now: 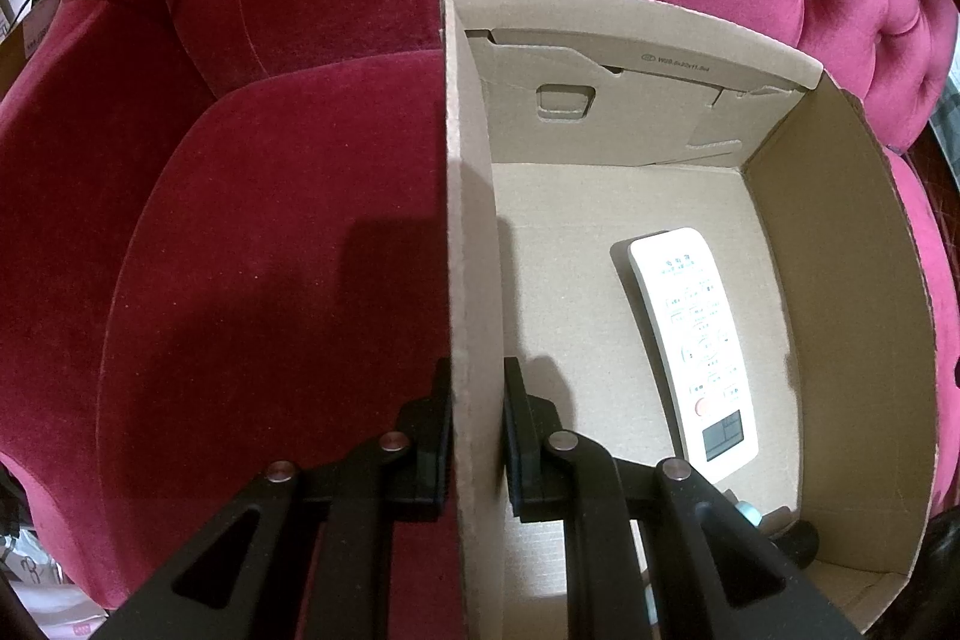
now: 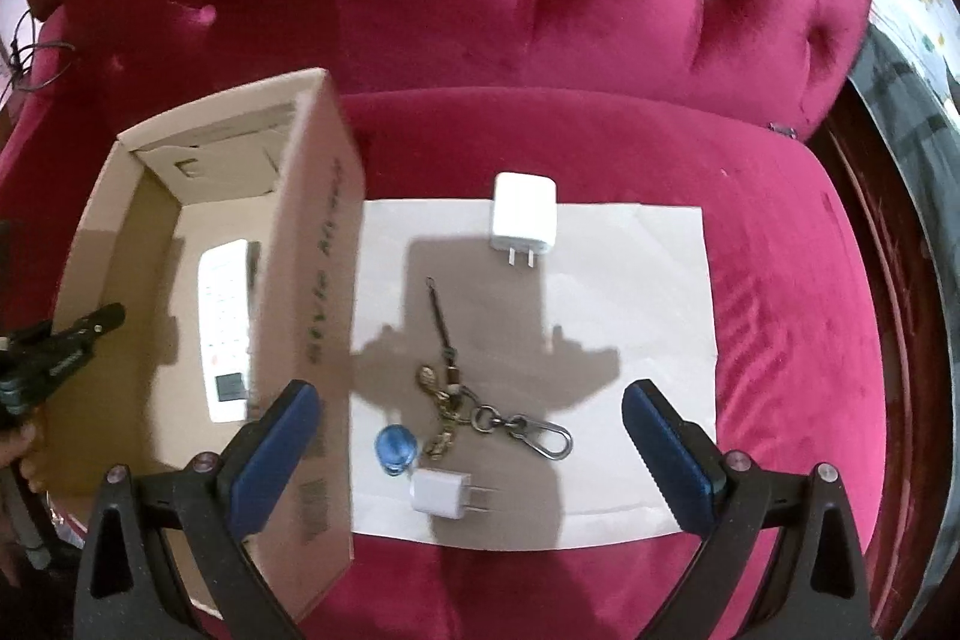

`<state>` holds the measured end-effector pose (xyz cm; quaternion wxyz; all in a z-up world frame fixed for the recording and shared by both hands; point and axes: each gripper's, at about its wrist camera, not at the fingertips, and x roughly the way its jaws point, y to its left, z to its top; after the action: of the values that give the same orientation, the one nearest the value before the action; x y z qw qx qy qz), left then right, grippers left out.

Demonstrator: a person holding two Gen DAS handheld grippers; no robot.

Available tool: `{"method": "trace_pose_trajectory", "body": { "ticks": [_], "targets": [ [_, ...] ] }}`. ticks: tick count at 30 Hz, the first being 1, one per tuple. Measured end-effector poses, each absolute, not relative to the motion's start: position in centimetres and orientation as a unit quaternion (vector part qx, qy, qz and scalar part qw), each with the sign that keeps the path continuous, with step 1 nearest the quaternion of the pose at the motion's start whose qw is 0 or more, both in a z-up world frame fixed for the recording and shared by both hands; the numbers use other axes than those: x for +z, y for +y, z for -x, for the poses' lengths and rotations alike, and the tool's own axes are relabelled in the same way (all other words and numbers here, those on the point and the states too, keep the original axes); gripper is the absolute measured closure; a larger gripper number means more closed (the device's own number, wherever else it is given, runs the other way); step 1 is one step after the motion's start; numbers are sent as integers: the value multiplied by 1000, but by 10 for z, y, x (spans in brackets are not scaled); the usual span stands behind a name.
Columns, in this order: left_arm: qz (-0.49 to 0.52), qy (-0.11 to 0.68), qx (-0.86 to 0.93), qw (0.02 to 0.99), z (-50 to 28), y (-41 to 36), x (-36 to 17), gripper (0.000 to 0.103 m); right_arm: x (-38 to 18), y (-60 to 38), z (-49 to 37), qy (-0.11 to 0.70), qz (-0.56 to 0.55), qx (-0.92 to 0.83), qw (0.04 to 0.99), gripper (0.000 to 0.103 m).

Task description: Organize rigid objects

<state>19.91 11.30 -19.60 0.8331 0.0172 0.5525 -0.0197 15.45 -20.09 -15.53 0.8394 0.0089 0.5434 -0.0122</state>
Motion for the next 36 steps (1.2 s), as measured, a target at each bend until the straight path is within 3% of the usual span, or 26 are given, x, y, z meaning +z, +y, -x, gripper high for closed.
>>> {"method": "trace_pose_trajectory", "body": {
  "ticks": [36],
  "targets": [
    [-22, 556, -17, 831, -203, 112, -199, 88, -263, -225, -182, 594, -9, -4, 804, 0]
  ]
}}
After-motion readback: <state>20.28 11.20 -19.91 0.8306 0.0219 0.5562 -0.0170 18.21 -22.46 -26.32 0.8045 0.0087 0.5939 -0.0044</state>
